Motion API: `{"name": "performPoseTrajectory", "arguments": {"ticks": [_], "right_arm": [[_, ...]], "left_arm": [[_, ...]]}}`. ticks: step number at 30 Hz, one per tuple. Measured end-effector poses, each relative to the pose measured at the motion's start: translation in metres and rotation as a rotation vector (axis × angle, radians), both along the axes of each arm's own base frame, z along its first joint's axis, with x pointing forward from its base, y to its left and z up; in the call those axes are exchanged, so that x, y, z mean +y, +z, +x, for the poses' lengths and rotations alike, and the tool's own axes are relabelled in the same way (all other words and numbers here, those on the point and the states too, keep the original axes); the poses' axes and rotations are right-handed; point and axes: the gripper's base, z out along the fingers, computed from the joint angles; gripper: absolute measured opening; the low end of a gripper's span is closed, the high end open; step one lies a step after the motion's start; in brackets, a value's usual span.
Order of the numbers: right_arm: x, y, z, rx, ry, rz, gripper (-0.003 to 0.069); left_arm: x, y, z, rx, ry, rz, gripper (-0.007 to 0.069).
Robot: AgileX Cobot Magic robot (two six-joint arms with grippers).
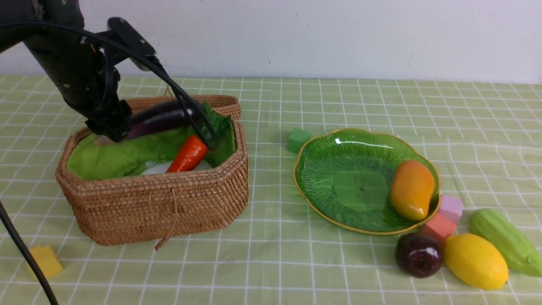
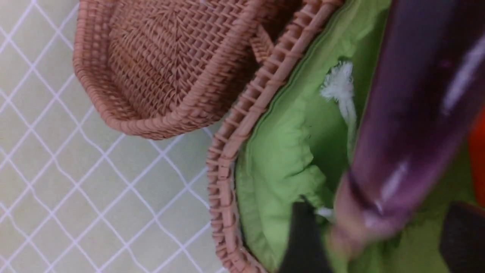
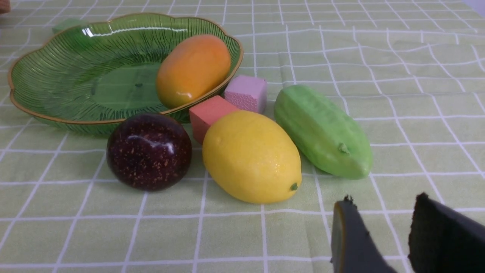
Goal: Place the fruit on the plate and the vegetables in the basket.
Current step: Use the left arm to grab an eggplant and put it into the left basket, then use the right arm to grab a mangosteen and put it into the right plate
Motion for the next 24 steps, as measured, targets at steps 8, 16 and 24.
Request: {"name": "performPoseTrajectory", "arguments": {"ticks": [8, 16, 24], "right_arm": [[0.000, 0.000, 0.000, 0.000, 0.000, 0.001, 0.0242], [0.000, 0.000, 0.000, 0.000, 0.000, 0.001, 0.0242], [0.000, 0.000, 0.000, 0.000, 0.000, 0.001, 0.0242]], "left_arm": [[-0.011, 0.043, -0.044, 0.075, 0.001, -0.178, 0.0652], [-0.017, 0.142, -0.133, -0.134, 0.135, -0.535, 0.0496], [0.000, 0.170, -0.226, -0.209, 0.519, -0.788, 0.0271]]}}
